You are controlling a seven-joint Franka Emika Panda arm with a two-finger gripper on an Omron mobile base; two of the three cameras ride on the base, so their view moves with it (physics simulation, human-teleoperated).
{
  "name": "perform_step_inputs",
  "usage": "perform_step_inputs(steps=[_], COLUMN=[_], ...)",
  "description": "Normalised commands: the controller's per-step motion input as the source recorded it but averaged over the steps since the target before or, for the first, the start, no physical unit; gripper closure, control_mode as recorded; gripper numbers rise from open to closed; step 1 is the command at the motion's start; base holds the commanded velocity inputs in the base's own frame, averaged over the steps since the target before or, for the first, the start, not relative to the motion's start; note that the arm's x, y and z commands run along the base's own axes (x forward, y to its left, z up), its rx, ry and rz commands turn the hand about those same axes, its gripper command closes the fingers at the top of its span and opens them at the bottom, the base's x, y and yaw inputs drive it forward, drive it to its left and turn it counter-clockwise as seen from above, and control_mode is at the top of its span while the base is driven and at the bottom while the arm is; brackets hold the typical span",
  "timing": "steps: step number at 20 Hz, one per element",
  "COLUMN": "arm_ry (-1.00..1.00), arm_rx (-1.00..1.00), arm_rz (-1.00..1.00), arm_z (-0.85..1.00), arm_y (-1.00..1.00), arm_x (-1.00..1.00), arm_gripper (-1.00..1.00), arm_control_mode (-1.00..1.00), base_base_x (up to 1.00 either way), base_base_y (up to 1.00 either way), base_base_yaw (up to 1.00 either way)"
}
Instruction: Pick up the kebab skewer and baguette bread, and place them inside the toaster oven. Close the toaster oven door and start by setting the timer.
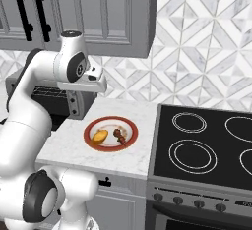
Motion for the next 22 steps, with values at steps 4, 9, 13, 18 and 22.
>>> perform_step_inputs(steps=[4, 9, 13, 18, 22], arm_ry=[0.00, 0.00, 0.00, -0.44, -0.58], arm_rx=[0.00, 0.00, 0.00, -0.09, -0.08], arm_rz=[0.00, 0.00, 0.00, 0.01, -0.04], arm_z=[0.00, 0.00, -0.10, -0.20, 0.00], arm_y=[0.00, 0.00, 0.03, 0.86, 1.00], arm_x=[0.00, 0.00, -0.37, -0.56, 0.00], arm_gripper=[-1.00, -1.00, -1.00, -1.00, -1.00], arm_control_mode=[-1.00, -1.00, -1.00, -1.00, -1.00], base_base_x=[0.00, 0.00, 0.00, 0.00, 0.00], base_base_y=[0.00, 0.00, 0.00, 0.00, 0.00], base_base_yaw=[0.00, 0.00, 0.00, 0.00, 0.00])
